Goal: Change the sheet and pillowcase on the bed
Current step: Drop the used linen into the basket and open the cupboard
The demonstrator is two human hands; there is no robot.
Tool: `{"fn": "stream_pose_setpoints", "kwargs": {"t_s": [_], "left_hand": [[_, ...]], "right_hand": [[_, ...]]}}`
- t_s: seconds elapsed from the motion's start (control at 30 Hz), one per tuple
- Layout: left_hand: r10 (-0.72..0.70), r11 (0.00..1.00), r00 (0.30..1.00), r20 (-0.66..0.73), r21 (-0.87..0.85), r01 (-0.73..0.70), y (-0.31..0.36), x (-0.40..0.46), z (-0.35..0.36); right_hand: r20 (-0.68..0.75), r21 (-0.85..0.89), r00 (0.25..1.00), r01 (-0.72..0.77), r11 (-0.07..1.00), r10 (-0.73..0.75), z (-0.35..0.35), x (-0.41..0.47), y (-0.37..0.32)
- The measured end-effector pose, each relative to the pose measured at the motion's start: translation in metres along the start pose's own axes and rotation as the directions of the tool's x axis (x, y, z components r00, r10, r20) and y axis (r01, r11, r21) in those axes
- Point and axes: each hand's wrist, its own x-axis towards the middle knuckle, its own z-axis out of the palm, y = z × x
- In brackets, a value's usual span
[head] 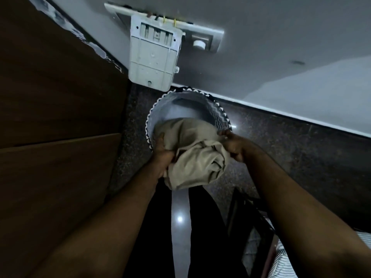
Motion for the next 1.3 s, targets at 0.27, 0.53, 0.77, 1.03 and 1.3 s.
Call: {"fn": "stream_pose_setpoints", "kwargs": {"t_s": [0.27,0.53,0.77,1.03,1.3], "left_hand": [[0.120,0.959,0.992,0.043,0.254,-0.127,-0.041,0.045,0.012],[0.360,0.671,0.933,0.021,0.689,-0.275,-0.015,0.039,0.014],[0.176,0.576,0.980,0.093,0.797,-0.179,-0.022,0.043,0.036],[0.250,0.698,0.967,0.049,0.683,-0.215,-0.005,0.030,0.040],[0.392,0.798,0.917,-0.067,0.521,-0.303,0.049,-0.045,0.021]], "right_hand": [[-0.134,0.016,0.984,0.121,0.992,-0.118,0.013,0.007,-0.011],[-0.173,-0.211,0.951,0.220,0.953,-0.258,0.006,0.055,-0.010],[-0.130,-0.625,0.943,0.163,0.764,-0.307,0.032,0.061,0.006],[-0.100,-0.528,0.931,0.249,0.812,-0.350,0.054,0.033,-0.001],[-0.083,-0.522,0.863,0.389,0.759,-0.499,0.071,-0.068,-0.052]]}}
